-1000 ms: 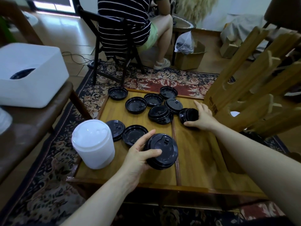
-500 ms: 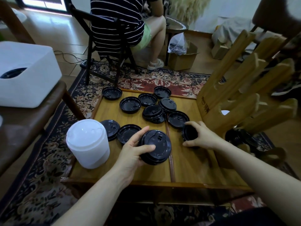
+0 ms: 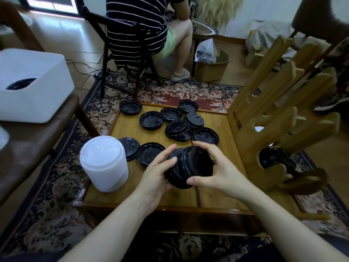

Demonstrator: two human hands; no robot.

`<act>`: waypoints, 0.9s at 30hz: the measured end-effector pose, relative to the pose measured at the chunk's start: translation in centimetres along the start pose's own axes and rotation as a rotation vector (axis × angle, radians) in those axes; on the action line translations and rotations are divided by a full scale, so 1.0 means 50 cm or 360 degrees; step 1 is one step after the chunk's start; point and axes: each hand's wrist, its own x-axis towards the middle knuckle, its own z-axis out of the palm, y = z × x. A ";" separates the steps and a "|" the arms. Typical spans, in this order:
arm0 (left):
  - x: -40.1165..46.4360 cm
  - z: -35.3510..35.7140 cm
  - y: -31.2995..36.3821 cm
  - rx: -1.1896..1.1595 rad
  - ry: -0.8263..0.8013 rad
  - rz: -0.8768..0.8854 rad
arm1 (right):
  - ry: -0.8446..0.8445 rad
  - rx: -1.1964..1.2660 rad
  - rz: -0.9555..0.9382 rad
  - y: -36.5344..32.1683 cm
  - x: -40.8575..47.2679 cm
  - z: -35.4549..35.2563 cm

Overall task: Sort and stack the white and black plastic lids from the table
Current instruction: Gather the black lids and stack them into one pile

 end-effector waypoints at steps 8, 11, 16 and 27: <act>-0.005 -0.001 -0.006 0.0099 -0.0041 0.0030 | -0.0202 -0.0360 -0.0321 0.008 0.012 0.019; 0.001 -0.003 -0.010 0.0072 0.0006 0.0067 | -0.0196 -0.0140 -0.0206 0.011 0.015 0.019; 0.006 -0.004 -0.011 -0.0025 0.0043 0.0061 | -0.0056 0.0494 0.0308 0.002 0.016 0.008; 0.008 -0.006 -0.013 0.0074 0.0151 0.0075 | -0.0012 0.1022 0.0637 -0.007 0.016 0.020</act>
